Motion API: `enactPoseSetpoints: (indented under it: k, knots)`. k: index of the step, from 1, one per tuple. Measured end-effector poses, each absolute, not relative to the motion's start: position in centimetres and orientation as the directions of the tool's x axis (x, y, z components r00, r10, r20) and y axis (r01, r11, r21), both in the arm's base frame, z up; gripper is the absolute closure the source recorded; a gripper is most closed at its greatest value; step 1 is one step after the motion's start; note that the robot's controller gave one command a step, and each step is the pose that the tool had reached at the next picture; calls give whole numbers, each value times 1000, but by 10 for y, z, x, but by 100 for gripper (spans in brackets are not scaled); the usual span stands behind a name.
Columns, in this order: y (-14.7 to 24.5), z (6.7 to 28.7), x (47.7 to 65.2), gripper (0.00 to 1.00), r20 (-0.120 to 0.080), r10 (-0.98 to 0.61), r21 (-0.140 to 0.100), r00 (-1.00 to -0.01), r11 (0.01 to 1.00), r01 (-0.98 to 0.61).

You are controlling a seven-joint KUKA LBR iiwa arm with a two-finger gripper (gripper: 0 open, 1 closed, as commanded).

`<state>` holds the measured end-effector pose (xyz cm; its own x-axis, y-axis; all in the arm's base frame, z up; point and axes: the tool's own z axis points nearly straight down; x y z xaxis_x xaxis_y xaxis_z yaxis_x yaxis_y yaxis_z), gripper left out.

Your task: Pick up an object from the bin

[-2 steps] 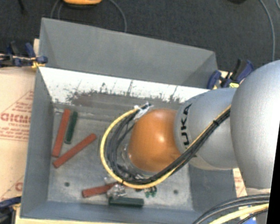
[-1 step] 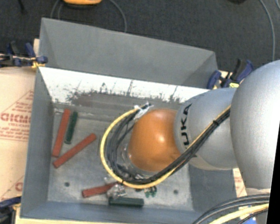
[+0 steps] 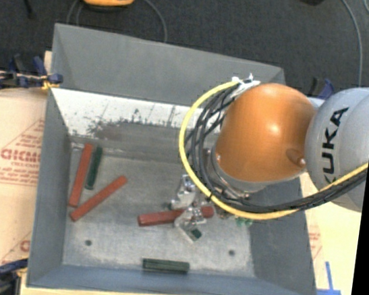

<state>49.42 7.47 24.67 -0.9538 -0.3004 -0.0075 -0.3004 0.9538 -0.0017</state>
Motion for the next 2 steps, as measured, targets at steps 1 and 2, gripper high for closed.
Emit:
enactPoseSetpoints:
  k: [1, 2]
  knots:
    - [75, 245, 493, 100, -3, -298, 1, -955, 955, -298]
    - [75, 245, 493, 100, -3, -296, 1, -955, 955, -296]
